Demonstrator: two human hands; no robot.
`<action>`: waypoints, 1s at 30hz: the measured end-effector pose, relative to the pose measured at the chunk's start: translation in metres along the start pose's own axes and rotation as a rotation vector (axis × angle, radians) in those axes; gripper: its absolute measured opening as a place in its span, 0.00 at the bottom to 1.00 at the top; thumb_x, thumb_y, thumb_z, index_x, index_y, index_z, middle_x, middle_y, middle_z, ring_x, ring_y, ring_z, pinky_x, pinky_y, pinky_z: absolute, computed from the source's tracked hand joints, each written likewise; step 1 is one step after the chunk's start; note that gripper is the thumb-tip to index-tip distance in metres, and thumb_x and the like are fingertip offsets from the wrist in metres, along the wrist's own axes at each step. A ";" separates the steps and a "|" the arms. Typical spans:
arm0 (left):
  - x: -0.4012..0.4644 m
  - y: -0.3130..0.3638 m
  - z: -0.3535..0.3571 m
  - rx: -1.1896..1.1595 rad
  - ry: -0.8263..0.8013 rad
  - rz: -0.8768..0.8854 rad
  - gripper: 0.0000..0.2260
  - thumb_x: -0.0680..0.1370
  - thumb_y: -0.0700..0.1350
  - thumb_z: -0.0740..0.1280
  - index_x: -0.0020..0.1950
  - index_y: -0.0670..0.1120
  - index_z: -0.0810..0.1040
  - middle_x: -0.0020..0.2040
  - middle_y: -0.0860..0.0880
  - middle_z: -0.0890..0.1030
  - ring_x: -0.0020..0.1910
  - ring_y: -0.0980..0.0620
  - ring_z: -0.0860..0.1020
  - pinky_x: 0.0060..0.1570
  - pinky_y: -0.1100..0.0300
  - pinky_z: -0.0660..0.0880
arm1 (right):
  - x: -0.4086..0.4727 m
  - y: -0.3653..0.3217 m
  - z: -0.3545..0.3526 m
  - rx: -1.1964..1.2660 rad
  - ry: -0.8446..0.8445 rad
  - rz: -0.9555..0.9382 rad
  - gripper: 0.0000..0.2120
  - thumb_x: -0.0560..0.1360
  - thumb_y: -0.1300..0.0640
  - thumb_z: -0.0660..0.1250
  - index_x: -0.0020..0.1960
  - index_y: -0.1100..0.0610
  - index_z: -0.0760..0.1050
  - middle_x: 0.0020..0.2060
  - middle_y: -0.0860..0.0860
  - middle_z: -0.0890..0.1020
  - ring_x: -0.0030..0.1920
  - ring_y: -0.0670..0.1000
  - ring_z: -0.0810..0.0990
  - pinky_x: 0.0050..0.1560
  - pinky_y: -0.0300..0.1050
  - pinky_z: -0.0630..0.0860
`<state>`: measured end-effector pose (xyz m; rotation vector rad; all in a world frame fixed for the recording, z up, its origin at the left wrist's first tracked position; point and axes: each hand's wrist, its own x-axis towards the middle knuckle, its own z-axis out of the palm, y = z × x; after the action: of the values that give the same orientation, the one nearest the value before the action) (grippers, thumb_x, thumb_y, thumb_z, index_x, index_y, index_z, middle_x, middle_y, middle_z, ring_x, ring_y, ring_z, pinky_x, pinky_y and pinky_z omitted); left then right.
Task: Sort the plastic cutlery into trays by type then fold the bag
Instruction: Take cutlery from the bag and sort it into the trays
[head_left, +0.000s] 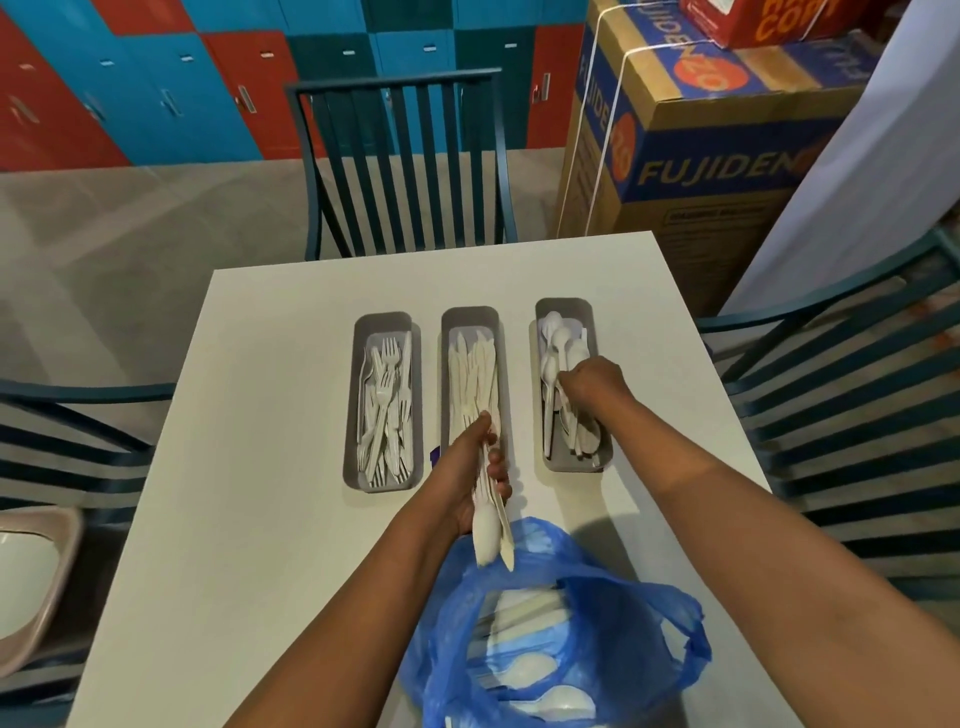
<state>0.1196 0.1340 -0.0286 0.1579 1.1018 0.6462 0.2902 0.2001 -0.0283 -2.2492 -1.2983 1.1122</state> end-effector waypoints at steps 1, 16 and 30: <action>0.002 0.003 -0.002 -0.027 -0.002 -0.009 0.16 0.79 0.51 0.57 0.34 0.46 0.67 0.21 0.51 0.67 0.16 0.56 0.65 0.21 0.70 0.63 | 0.004 -0.001 0.001 -0.014 -0.005 0.002 0.20 0.78 0.53 0.58 0.67 0.63 0.66 0.59 0.62 0.76 0.58 0.60 0.76 0.57 0.49 0.74; 0.019 0.008 -0.005 -0.041 0.077 0.073 0.15 0.82 0.45 0.54 0.42 0.42 0.75 0.25 0.49 0.77 0.20 0.54 0.73 0.28 0.63 0.71 | -0.036 0.003 0.028 0.129 -0.097 -0.124 0.19 0.76 0.46 0.63 0.41 0.63 0.75 0.34 0.52 0.76 0.37 0.52 0.75 0.35 0.40 0.67; 0.000 -0.009 0.003 0.139 0.212 0.295 0.12 0.83 0.46 0.56 0.54 0.39 0.75 0.39 0.45 0.76 0.33 0.50 0.74 0.31 0.61 0.76 | -0.104 0.010 0.032 0.114 -0.460 -0.148 0.06 0.76 0.57 0.65 0.42 0.58 0.77 0.33 0.50 0.77 0.32 0.46 0.75 0.28 0.38 0.70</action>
<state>0.1262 0.1278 -0.0310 0.3838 1.3425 0.8641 0.2421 0.1043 -0.0060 -1.8430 -1.4926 1.6637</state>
